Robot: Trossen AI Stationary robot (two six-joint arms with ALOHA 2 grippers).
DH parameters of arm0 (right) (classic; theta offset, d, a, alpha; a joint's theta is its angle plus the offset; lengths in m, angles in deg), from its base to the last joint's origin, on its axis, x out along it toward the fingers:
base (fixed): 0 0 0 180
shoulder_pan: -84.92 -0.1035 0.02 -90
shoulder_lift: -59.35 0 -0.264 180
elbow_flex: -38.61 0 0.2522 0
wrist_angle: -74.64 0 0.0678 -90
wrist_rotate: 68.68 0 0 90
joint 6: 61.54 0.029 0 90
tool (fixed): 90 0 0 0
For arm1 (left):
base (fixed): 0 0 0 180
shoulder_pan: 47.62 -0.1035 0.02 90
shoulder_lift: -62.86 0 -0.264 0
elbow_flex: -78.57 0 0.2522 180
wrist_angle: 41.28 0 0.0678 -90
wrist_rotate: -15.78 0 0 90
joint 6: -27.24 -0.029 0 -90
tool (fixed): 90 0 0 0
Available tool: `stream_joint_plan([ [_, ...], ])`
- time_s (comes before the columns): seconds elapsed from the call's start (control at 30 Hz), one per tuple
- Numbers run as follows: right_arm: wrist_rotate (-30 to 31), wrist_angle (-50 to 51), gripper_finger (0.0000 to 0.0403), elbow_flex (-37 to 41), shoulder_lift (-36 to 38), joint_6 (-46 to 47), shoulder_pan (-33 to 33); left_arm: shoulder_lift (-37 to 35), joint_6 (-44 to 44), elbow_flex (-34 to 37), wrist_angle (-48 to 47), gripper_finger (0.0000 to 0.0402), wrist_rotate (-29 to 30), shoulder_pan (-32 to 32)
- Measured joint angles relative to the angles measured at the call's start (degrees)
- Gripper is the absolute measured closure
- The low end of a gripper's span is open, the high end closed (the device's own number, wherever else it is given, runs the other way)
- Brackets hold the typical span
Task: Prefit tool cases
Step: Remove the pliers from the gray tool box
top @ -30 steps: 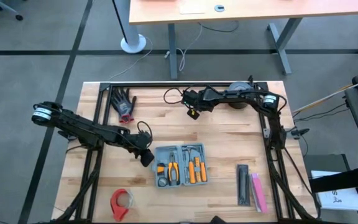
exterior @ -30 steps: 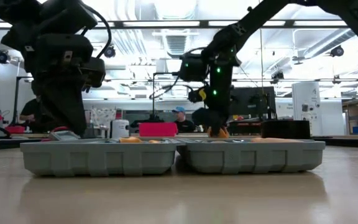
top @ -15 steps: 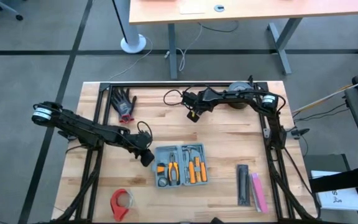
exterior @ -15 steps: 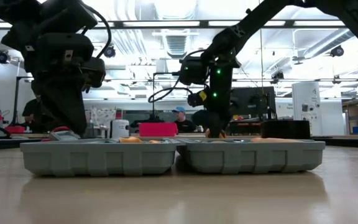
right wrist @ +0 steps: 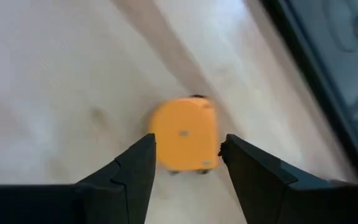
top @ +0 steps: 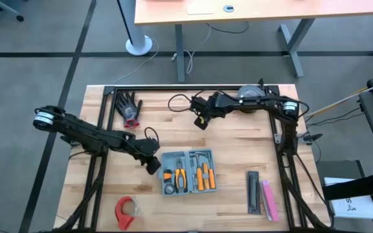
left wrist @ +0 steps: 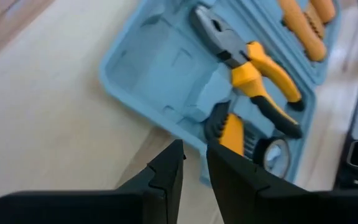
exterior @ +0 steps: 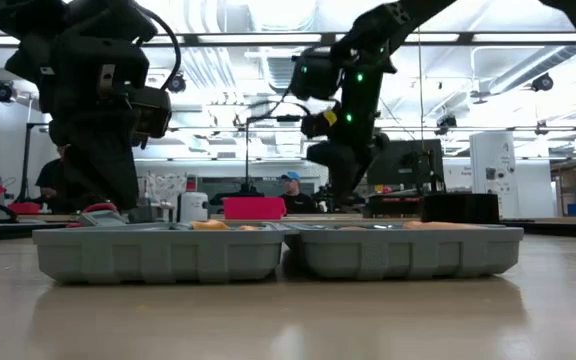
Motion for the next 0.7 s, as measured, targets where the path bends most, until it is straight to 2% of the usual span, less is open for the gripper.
stream_joint_plan([
  [0.1, -3.98, -1.48, 0.0228, 1.28, 1.91, 1.4, -2.49, 0.0, 0.71, -0.02, 1.2, 0.0309, -0.09, 0.5],
  [0.33, -6.85, -8.13, 0.0238, 8.48, 6.23, 1.81, -12.07, 0.0, 2.63, 0.0, 1.92, 0.0277, -1.23, 1.46],
  [0.5, -7.05, -13.23, 0.0241, 13.04, 7.93, 4.52, -18.82, 0.01, 2.73, -0.02, 3.26, 0.0267, -1.81, 1.81],
  [0.7, -6.39, -15.11, 0.0236, 14.08, 8.18, 9.18, -23.86, 0.01, 2.5, -0.02, 4.28, 0.0268, -1.61, 1.85],
])
